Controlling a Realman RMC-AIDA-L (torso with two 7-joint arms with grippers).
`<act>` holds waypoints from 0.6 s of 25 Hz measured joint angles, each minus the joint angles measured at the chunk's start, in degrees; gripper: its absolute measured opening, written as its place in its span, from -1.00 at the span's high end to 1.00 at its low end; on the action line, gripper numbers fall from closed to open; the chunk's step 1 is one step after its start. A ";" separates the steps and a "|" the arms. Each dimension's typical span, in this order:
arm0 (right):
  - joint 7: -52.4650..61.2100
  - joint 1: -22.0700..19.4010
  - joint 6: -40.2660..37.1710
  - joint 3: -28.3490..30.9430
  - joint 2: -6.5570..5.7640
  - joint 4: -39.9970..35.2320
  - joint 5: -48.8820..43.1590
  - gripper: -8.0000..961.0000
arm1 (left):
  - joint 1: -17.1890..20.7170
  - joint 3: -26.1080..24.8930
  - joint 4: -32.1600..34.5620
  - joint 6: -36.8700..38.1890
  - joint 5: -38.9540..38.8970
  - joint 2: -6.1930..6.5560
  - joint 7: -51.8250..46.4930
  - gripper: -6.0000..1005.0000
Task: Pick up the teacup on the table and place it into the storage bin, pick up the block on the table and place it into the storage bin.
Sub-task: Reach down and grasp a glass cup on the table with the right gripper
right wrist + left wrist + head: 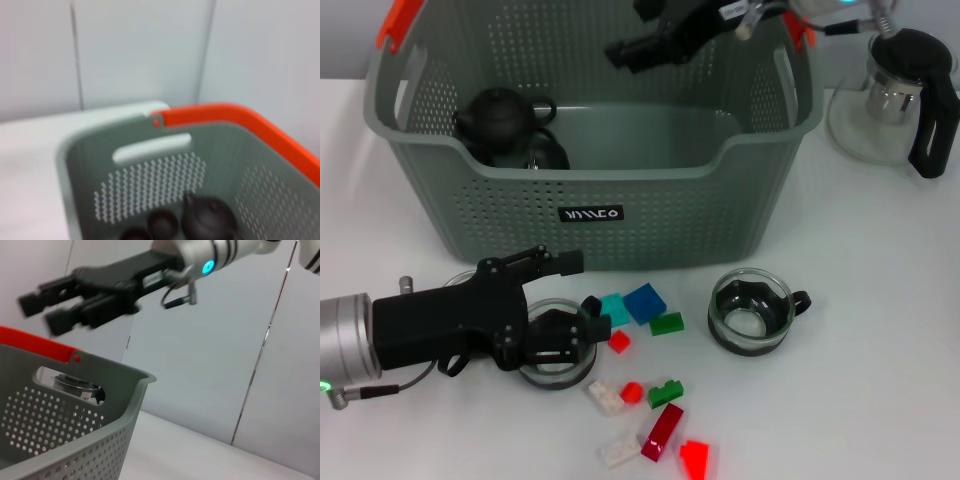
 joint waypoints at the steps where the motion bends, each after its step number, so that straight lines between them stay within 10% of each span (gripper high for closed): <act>1: -0.30 -1.02 -1.16 -0.01 -0.17 -1.79 1.79 -0.38 | 0.00 0.02 0.00 0.00 0.00 -0.01 0.00 -0.86; 15: -7.24 -15.29 -25.33 0.23 -0.10 -18.35 8.25 -0.43 | 0.00 0.10 0.00 0.37 0.00 -0.01 0.07 -0.86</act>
